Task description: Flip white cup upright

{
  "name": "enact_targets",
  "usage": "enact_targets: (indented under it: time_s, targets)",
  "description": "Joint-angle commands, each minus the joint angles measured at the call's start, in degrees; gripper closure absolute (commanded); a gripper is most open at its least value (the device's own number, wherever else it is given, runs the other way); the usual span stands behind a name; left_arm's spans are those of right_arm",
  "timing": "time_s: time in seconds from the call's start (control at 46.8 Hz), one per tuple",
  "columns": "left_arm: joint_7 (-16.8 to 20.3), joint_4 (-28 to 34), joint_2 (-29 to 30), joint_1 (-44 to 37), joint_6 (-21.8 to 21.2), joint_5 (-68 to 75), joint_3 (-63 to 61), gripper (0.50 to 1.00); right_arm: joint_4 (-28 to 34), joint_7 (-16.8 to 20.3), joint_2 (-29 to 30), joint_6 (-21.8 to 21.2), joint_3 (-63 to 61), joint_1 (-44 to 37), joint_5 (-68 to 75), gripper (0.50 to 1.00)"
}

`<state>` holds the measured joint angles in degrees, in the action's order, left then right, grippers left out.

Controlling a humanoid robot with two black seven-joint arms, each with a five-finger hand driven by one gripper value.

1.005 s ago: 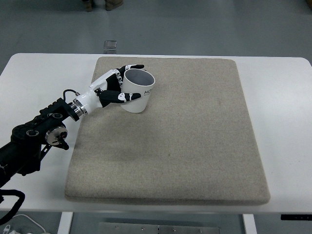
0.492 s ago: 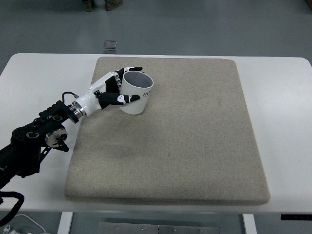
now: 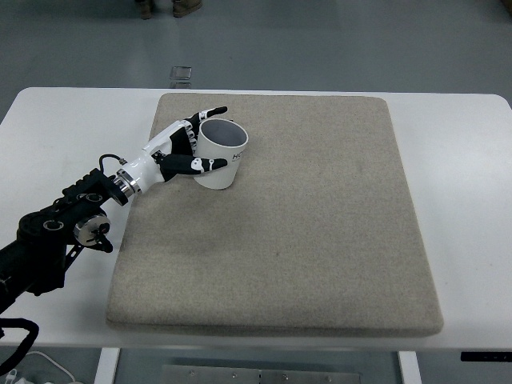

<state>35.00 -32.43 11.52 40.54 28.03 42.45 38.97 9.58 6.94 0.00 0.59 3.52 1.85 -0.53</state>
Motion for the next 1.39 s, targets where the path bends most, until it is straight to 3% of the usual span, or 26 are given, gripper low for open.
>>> enact_targets:
  time_s: [0.0,0.299,0.791,1.005,1.112,1.369]
  targets:
    - [0.0,-0.1,0.1,0.0,0.0,-0.1,0.1,0.501,0.0,0.0,0.0,0.0,0.0,0.0,0.0,0.57]
    - [0.0,-0.3,0.4,-0.2,0.2,-0.4,0.7,0.5,0.0,0.0,0.0,-0.1,0.0,0.0,0.0,0.57]
    - [0.0,-6.2,4.5,0.5,0.8,-2.4,2.6,0.5,0.0,0.0,0.0,0.0,0.0,0.0,0.0,0.57]
    - [0.0,-6.2,4.6,2.4,3.3,-3.9,5.2,0.501,0.0,0.0,0.0,0.0,0.0,0.0,0.0,0.57]
    - [0.0,-4.7,4.6,5.0,2.7,-7.8,5.0,0.501,0.0,0.0,0.0,0.0,0.0,0.0,0.0,0.57]
    - [0.0,6.7,1.8,11.2,2.6,-14.7,3.1,0.504,0.0,0.0,0.0,-0.1,0.0,0.0,0.0,0.57]
